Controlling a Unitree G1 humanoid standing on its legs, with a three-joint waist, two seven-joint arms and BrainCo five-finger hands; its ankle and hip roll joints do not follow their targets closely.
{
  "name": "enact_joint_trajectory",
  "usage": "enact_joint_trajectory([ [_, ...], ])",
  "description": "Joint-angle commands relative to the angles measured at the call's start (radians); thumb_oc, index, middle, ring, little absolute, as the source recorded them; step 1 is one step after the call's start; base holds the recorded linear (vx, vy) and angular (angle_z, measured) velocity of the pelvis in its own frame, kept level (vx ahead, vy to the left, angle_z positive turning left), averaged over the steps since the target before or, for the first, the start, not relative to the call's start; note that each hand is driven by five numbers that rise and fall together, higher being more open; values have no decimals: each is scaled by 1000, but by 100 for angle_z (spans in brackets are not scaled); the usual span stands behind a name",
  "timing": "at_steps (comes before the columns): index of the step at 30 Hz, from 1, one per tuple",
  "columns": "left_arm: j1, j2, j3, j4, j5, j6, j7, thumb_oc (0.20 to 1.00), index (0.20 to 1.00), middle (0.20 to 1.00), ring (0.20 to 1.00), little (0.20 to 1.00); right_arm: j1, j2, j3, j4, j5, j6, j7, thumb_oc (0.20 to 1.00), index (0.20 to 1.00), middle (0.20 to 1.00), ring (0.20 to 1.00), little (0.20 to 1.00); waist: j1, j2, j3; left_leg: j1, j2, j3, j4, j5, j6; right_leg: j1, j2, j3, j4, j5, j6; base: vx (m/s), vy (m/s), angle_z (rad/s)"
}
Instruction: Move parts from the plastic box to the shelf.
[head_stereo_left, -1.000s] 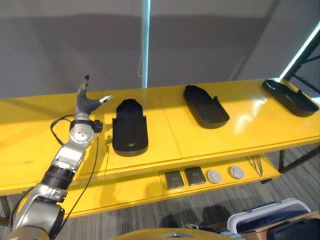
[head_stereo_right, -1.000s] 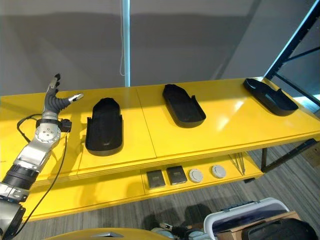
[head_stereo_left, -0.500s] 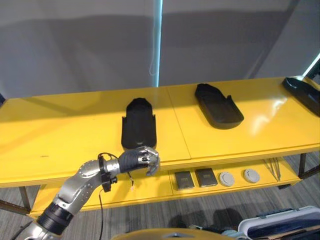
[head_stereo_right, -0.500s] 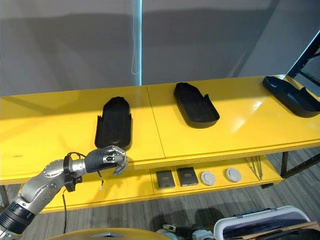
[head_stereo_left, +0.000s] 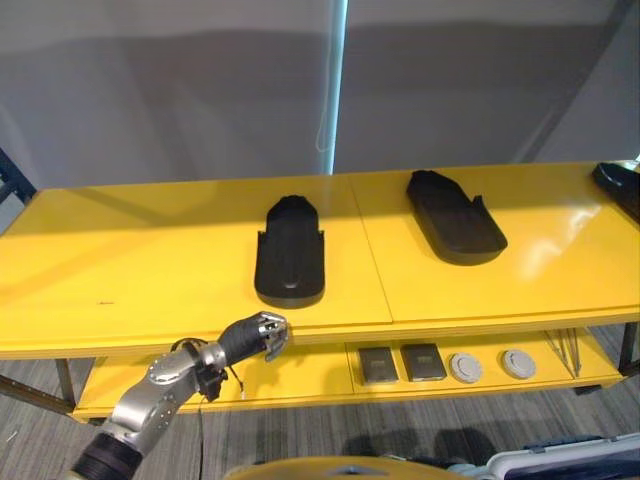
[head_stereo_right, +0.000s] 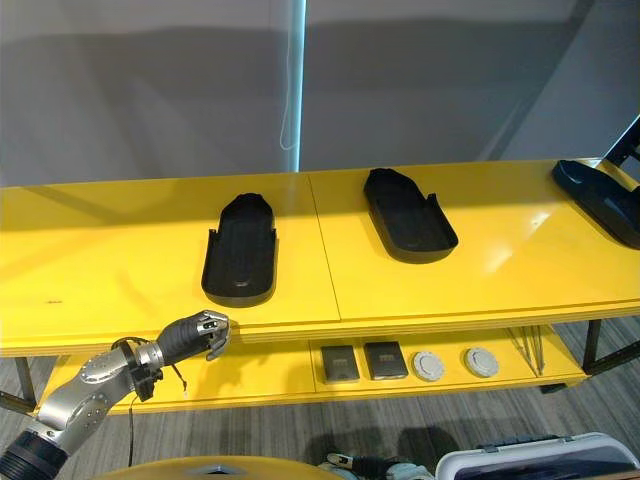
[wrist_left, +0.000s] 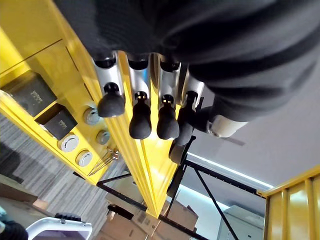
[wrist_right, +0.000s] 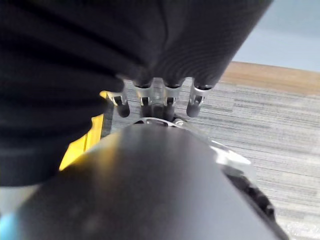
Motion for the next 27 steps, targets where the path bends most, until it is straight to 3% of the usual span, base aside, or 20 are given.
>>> enact_joint_trajectory([
  [1,-96,-15,-22,-13,29,-111,36,200,200,200,200,200,-67,-18,9,33,38,-24,8,1000,1000,1000,1000,1000,-23,17,61,-36,3,23,0,14,12,50,-26,11,4,-40,41,0,0,0],
  [6,-111,-39,-35,29,17,-199,117,200,200,200,200,200,-39,-13,-3,26,62,-45,-6,1000,1000,1000,1000,1000,-44,22,74,-47,1,33,0,16,9,32,-25,23,4,-37,41,22,-3,-2],
  [11,-153,-86,-39,70,-47,-259,131,200,200,200,200,200,-22,-7,-10,15,83,-60,9,1000,1000,1000,1000,1000,-67,23,87,-58,-2,40,0,17,11,16,-26,41,4,-32,40,24,-11,-7],
  [19,-283,-156,-21,182,-33,-313,238,200,200,200,200,200,10,-11,9,-37,56,-54,18,1000,1000,1000,1000,1000,-122,28,108,-67,-6,51,0,18,10,-6,-24,84,4,-27,40,35,1,-8],
  [27,-325,-189,27,246,-76,-357,296,200,200,200,200,200,26,-22,14,-59,32,-49,28,1000,1000,1000,1000,1000,-146,32,122,-62,-7,52,0,16,7,-8,-20,107,4,-30,38,42,8,-8],
])
